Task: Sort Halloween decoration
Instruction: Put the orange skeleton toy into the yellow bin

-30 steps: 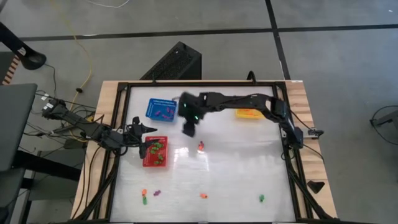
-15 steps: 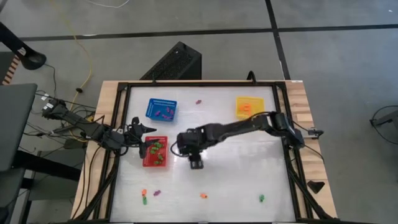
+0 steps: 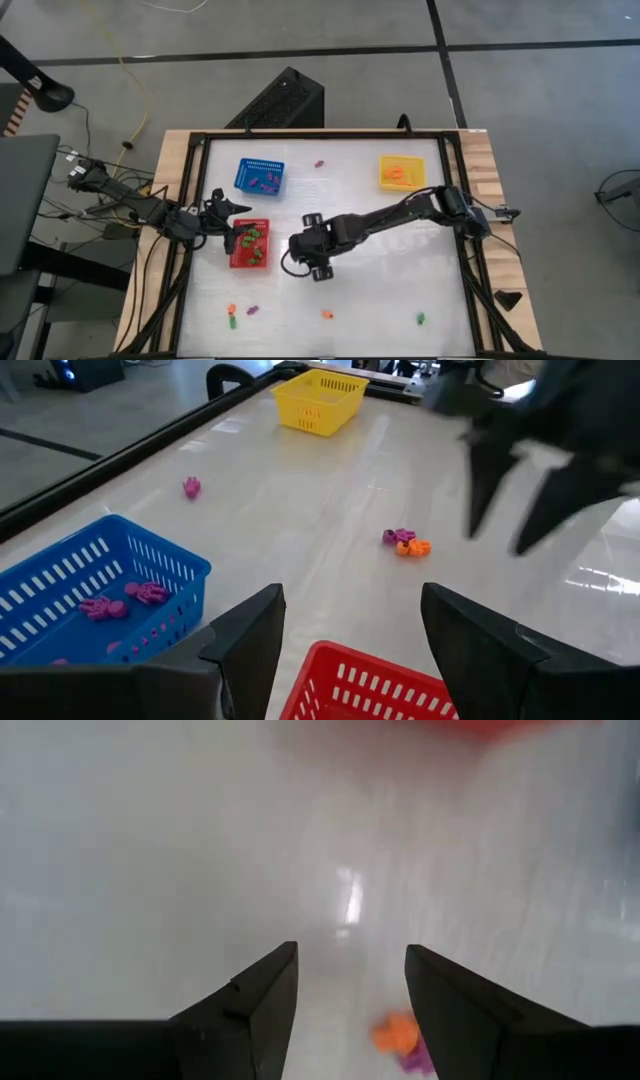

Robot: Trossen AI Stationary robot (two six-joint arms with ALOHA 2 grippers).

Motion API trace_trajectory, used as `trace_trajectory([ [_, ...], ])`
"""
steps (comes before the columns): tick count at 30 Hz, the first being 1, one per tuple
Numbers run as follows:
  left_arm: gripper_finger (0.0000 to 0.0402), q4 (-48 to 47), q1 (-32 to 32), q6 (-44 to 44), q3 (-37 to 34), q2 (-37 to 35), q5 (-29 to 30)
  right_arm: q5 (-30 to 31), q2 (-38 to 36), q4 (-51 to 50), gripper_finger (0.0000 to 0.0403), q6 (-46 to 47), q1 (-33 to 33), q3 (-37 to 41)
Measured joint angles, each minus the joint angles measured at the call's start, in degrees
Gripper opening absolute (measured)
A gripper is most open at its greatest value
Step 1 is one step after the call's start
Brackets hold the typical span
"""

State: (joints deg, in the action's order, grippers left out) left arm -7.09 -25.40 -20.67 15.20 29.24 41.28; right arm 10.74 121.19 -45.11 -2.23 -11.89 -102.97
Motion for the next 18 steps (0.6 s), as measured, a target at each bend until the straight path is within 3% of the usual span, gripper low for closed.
trace_trajectory([
  [10, 0.0226, 0.0, 0.0, 0.5, 0.0, 0.0, -0.1, -0.4, 0.1, 3.1, 0.0234, 1.3, 6.1, 7.2],
  [18, 0.0226, -0.1, 0.0, 1.1, 0.0, 0.0, -0.1, -5.1, 0.0, 3.7, 0.024, 1.8, 8.3, 8.8],
])
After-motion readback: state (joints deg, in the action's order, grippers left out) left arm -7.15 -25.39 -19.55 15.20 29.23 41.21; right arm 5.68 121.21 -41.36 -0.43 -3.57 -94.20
